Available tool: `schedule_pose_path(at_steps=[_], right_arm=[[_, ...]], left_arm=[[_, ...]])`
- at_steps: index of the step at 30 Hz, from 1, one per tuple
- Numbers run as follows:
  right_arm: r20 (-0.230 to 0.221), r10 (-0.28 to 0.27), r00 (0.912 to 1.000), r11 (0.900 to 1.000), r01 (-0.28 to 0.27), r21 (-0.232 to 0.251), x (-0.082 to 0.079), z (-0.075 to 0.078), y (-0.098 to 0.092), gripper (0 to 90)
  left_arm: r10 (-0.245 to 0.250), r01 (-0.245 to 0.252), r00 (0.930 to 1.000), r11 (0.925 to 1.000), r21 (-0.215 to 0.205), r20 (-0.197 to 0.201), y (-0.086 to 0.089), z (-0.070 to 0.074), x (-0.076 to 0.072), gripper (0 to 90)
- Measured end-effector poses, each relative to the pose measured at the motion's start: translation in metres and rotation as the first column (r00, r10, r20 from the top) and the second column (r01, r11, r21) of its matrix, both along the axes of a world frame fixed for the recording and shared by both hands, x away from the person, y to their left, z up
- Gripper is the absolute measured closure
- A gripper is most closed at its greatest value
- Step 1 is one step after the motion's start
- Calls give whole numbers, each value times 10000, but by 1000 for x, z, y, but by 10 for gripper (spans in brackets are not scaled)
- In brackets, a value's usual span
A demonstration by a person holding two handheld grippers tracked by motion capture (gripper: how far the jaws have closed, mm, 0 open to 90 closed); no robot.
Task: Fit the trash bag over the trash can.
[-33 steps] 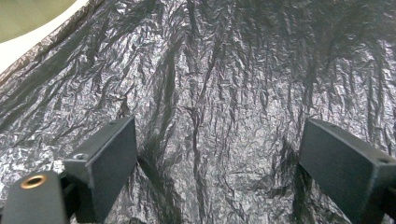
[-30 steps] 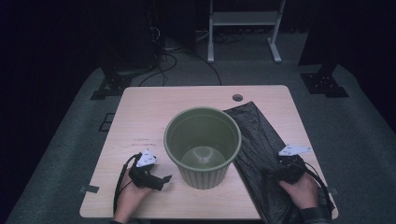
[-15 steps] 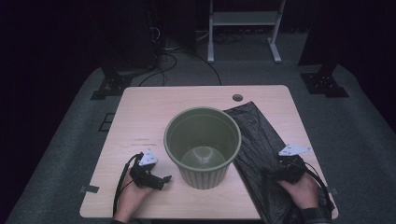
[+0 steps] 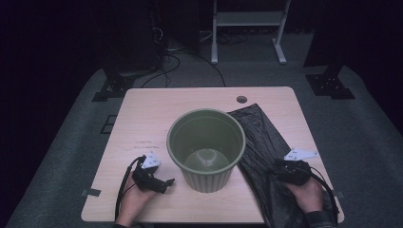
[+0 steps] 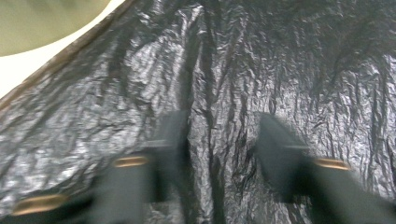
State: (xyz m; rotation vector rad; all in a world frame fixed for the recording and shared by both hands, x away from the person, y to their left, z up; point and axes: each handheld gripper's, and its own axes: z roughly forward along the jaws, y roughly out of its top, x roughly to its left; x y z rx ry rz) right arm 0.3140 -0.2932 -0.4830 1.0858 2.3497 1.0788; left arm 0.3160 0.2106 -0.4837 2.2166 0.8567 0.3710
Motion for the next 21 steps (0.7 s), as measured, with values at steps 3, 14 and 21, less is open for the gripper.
schedule_pose_path(at_steps=[3, 14, 21], right_arm=[[-114, 161, 9998, 9999, -161, 13, 0, 1, 0, 837], [-475, 441, 9979, 9986, -426, 311, 2, 5, 7, 900], [-730, 1160, 9906, 9930, -1142, 287, 6, 5, 31, 900]], left_arm=[[1, -1, 10000, 10000, 2, -2, 0, 0, 0, 0], [5, -5, 10000, 10000, 2, -1, 0, 0, 0, 0], [2, -2, 10000, 10000, 1, -2, 0, 0, 0, 0]])
